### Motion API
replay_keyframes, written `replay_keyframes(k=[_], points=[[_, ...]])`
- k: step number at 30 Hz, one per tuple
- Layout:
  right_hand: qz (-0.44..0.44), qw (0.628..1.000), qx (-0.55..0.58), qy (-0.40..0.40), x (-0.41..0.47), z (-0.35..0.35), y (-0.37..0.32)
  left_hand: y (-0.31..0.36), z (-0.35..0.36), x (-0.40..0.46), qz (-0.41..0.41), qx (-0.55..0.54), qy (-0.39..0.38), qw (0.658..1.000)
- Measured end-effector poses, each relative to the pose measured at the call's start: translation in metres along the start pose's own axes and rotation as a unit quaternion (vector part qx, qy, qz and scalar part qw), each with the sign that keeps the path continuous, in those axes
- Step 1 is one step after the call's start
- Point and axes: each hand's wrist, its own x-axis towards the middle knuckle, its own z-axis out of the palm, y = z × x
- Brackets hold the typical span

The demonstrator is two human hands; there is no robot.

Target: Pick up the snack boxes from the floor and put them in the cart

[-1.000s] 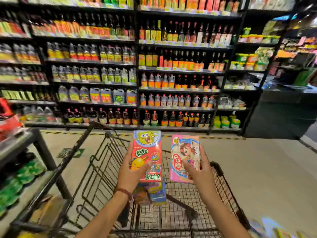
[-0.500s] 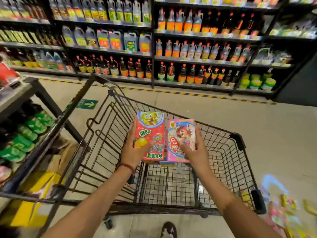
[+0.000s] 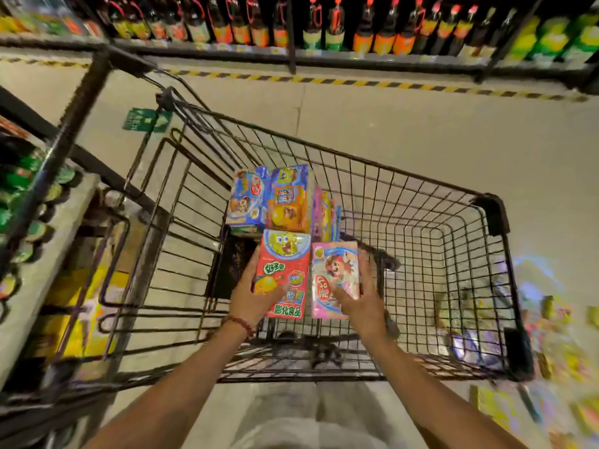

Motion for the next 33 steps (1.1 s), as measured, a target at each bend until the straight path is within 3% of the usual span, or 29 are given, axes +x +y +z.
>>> replay_keyframes(k=[17,24,26,33], points=[[0.091,0.995,-0.031,-0.011,0.061,0.067,0.107,-0.124,0.015,0.080,-0.091,0.064,-0.022,0.994],[0.127,0.991,-0.044,0.007,0.102,0.078,0.167,-0.197,0.036,0.118,-0.115,-0.045,-0.068,0.990],[0.133,0.990,-0.041,0.007,0.106,0.080,0.178,-0.203,0.039,0.120,-0.129,-0.084,-0.068,0.986],[0.136,0.991,-0.014,0.006,0.106,0.083,0.205,-0.205,0.047,0.125,-0.146,-0.019,-0.059,0.987]])
